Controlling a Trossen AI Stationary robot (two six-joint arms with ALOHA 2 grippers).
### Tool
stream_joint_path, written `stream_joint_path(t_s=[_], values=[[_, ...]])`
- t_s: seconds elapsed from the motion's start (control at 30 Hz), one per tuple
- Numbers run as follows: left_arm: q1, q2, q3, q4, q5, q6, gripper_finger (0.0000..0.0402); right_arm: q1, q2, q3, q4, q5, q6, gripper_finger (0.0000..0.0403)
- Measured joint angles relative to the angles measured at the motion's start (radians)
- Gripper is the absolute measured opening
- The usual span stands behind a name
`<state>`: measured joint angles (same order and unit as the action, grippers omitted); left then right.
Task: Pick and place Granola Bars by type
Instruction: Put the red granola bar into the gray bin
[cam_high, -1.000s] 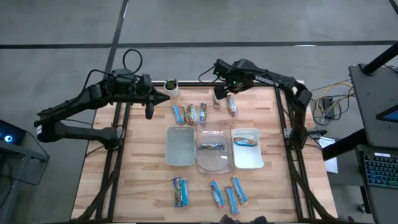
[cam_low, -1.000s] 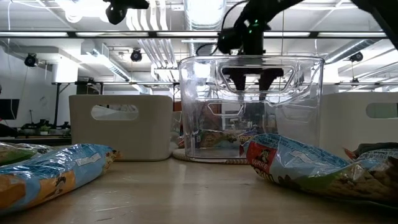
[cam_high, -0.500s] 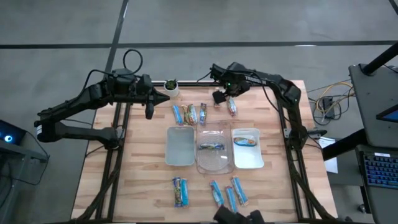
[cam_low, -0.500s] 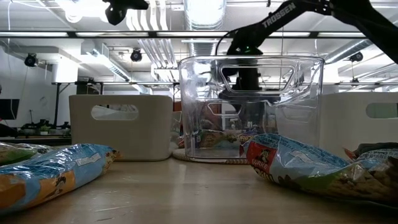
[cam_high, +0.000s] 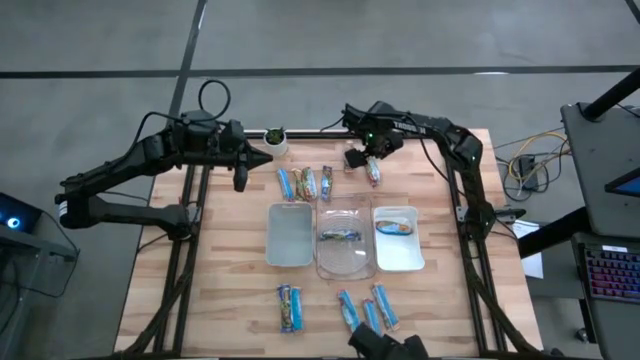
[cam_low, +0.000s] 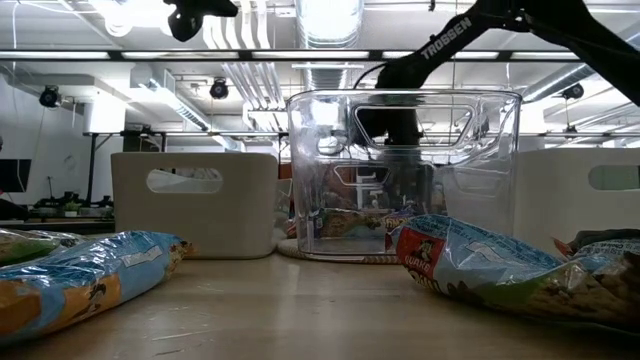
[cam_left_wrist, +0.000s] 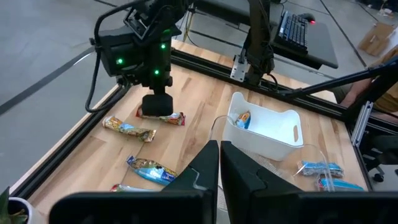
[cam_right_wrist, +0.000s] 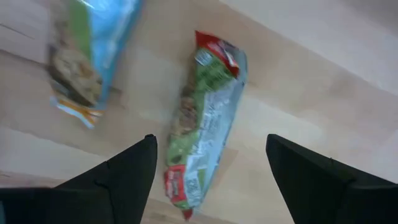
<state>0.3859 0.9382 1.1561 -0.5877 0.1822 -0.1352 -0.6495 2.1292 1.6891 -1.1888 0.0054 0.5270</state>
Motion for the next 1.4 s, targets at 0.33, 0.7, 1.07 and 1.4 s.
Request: stream_joint_path(t_s=[0.33,0.7,1.07,1.4], values=[[0.000,0.000,0.000,-0.007,0.000,0.000,0.0000,-0.005,0.000,-0.098,0.091,-0.065,-0.004,0.0277],[0.000,0.000,0.000,-0.007,0.000,0.000,0.0000,-0.005,0.000,-0.136,0.131,-0.059,0.016,0.0251],[0.000,0.000,0.000,-0.007,0.000,0.000,0.0000,-0.005,-0.001,-0.163,0.141,-0.057,0.049,0.0173],[0.000,0.000,0.000,-0.007,0.000,0.000,0.0000,-0.003,-0.001,-0.162,0.150,-0.054,0.050,0.0096]])
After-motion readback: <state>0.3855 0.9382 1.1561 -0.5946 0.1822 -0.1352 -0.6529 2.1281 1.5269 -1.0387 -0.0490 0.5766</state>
